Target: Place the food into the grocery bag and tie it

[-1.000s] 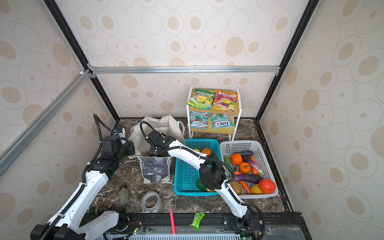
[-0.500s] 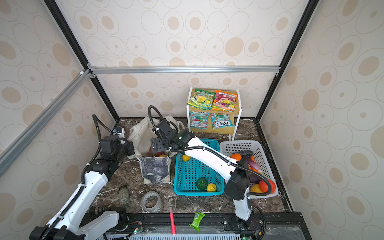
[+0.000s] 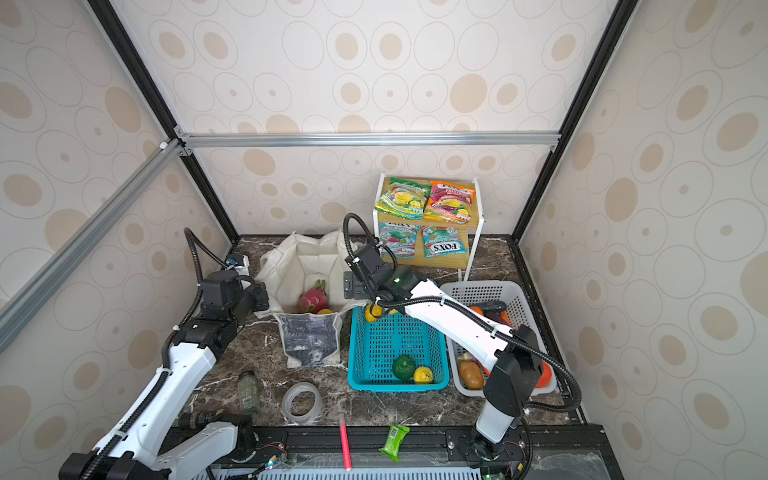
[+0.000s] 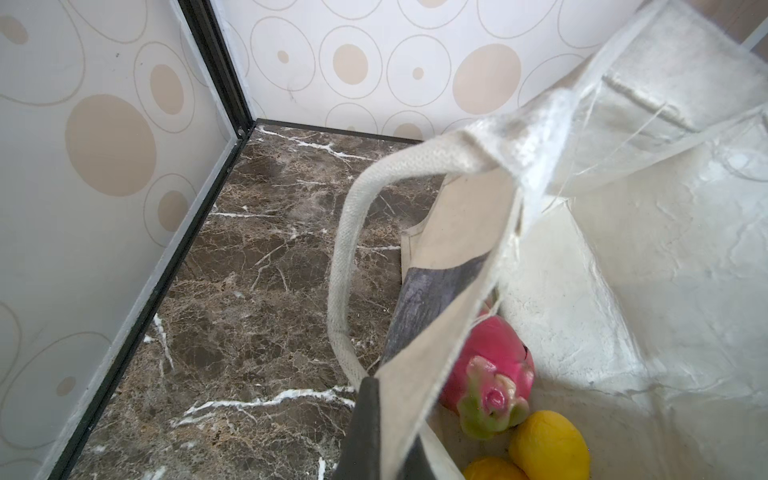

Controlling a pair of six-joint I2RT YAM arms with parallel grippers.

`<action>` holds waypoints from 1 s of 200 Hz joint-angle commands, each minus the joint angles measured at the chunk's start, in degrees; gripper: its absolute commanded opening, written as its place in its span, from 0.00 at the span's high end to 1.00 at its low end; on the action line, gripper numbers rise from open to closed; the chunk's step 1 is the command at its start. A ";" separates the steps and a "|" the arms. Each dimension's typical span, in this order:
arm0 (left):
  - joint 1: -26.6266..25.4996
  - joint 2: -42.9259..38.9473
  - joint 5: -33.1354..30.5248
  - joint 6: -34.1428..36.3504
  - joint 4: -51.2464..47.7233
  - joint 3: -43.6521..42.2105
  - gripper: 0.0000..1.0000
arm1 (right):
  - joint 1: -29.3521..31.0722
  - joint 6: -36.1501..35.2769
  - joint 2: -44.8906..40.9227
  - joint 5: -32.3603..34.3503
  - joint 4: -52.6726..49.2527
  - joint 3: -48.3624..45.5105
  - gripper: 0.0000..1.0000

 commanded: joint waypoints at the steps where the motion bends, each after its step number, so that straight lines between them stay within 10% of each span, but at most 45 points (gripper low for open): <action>1: -0.37 -1.57 -0.91 0.76 0.76 0.27 1.00 | -0.98 2.54 -1.37 -3.98 2.70 -2.70 0.09; 53: -0.37 -1.65 -0.69 0.69 1.25 0.21 1.00 | 0.26 0.18 2.66 -6.72 1.84 1.09 0.74; 92: -0.17 -0.92 8.90 -1.50 2.69 2.83 1.00 | 6.65 -6.70 7.89 0.86 -7.39 16.40 0.99; 150: 0.11 -3.82 13.57 -1.98 6.53 9.79 1.00 | 7.02 -5.35 1.96 -3.47 3.66 14.25 1.00; 200: 1.29 -3.77 3.02 -1.03 3.07 14.17 1.00 | 4.77 -3.34 -0.79 -2.86 3.36 12.32 1.00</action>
